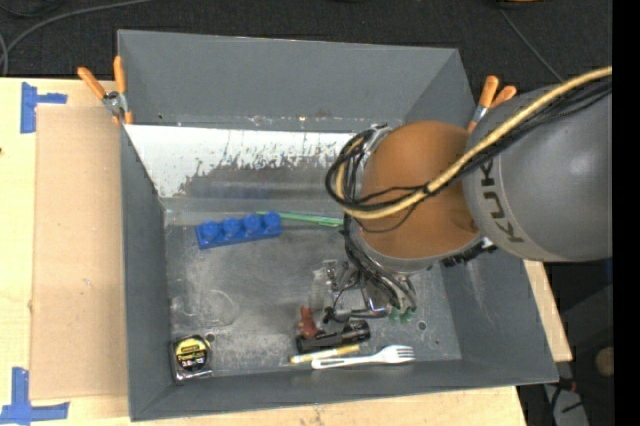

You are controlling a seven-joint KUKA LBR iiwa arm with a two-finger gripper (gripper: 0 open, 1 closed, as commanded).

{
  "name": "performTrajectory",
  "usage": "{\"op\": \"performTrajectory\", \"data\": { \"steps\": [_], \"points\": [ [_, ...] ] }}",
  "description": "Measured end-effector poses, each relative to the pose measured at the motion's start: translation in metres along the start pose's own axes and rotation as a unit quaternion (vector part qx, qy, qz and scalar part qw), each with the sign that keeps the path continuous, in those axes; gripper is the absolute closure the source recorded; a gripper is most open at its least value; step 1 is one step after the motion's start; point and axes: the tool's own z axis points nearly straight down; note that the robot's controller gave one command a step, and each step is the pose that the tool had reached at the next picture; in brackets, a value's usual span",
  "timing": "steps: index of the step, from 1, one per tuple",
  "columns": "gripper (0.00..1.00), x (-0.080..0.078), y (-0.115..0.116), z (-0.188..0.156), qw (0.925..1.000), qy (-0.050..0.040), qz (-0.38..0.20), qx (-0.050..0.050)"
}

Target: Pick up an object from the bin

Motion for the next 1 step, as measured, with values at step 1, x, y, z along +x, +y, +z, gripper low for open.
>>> {"op": "performTrajectory", "data": {
  "steps": [1],
  "points": [
    [1.0, -0.0029, -0.0069, -0.0203, 1.0, 0.0064, 0.003, 0.0]
  ]
}}
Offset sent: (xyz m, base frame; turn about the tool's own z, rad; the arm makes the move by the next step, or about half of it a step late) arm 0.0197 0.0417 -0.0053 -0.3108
